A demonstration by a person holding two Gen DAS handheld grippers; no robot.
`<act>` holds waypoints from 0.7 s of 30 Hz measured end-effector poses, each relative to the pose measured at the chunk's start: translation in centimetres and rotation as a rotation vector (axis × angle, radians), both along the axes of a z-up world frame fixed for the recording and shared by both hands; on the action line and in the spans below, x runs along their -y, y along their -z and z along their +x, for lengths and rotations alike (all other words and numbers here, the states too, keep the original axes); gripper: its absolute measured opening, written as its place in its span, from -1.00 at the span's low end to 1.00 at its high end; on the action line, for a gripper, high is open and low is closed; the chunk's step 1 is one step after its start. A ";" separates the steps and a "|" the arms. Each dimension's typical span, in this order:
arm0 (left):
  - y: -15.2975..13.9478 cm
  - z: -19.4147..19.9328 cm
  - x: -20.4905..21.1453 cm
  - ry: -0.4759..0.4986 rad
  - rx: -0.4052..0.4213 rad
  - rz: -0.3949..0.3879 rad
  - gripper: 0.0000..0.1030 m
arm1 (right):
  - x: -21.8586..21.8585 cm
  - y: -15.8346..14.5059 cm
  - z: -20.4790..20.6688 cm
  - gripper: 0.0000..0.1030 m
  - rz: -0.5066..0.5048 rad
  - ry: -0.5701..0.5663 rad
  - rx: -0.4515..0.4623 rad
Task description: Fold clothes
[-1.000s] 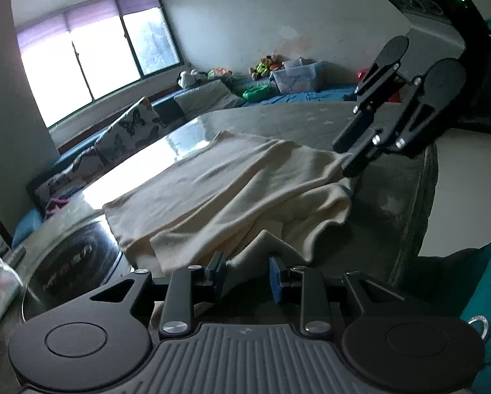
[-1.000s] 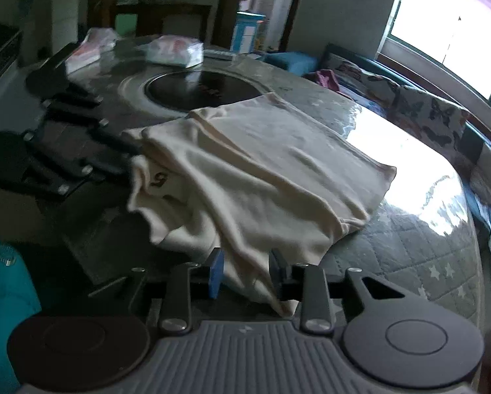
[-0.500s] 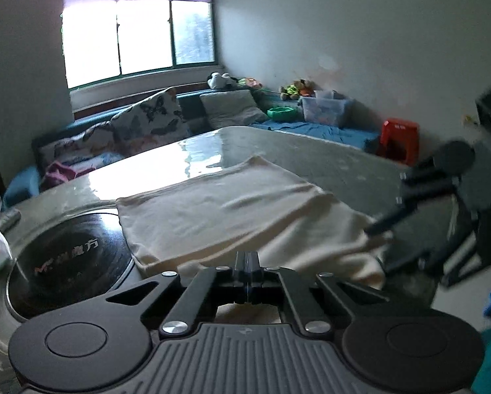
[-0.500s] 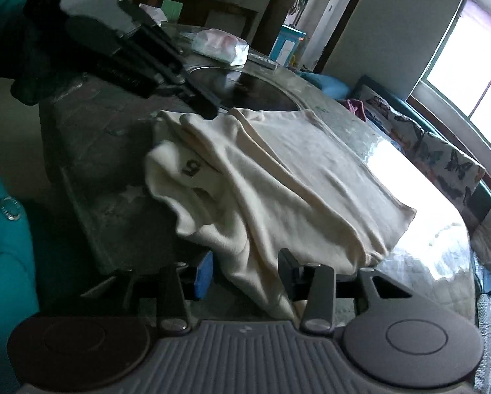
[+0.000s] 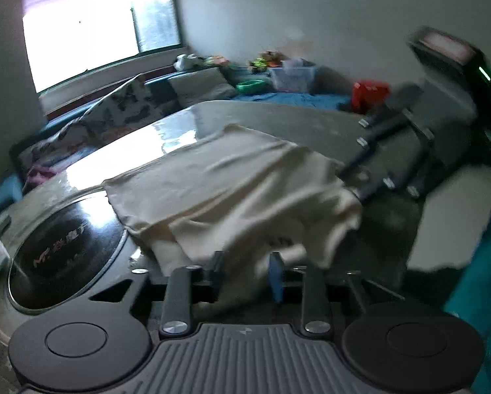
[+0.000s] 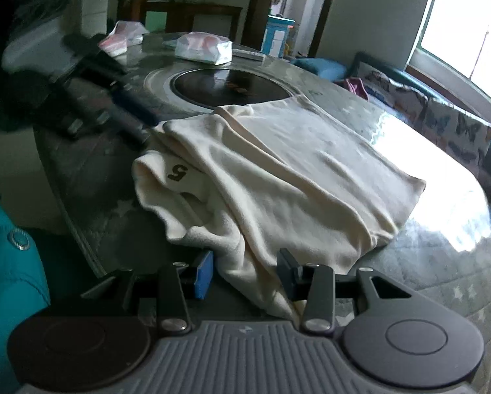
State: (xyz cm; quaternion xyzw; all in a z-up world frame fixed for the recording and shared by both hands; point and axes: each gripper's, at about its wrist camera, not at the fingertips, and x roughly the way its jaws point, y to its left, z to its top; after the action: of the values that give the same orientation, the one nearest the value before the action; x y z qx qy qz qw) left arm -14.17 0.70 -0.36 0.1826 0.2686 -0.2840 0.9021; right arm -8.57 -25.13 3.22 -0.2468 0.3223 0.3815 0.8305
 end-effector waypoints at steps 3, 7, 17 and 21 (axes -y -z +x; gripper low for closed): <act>0.9 -0.7 0.9 0.040 0.054 0.060 -0.34 | -0.1 0.0 0.0 -0.19 -0.008 -0.005 0.002; 1.9 -0.6 1.9 0.067 0.095 0.084 -0.41 | -0.3 0.0 -0.4 -0.18 -0.027 -0.014 0.013; -0.7 3.2 0.5 -0.074 0.031 -0.133 -0.82 | -0.9 0.5 -1.6 -0.07 -0.080 -0.067 0.100; -1.2 5.3 -0.1 -0.116 -0.012 -0.192 -0.82 | -1.4 0.7 -1.3 -0.11 -0.059 -0.073 0.127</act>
State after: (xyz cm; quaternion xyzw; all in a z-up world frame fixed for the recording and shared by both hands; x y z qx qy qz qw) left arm -8.88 0.82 0.79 0.0776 0.2554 -0.2568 0.9289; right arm -9.83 -23.69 2.49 -0.3063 0.2706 0.3853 0.8273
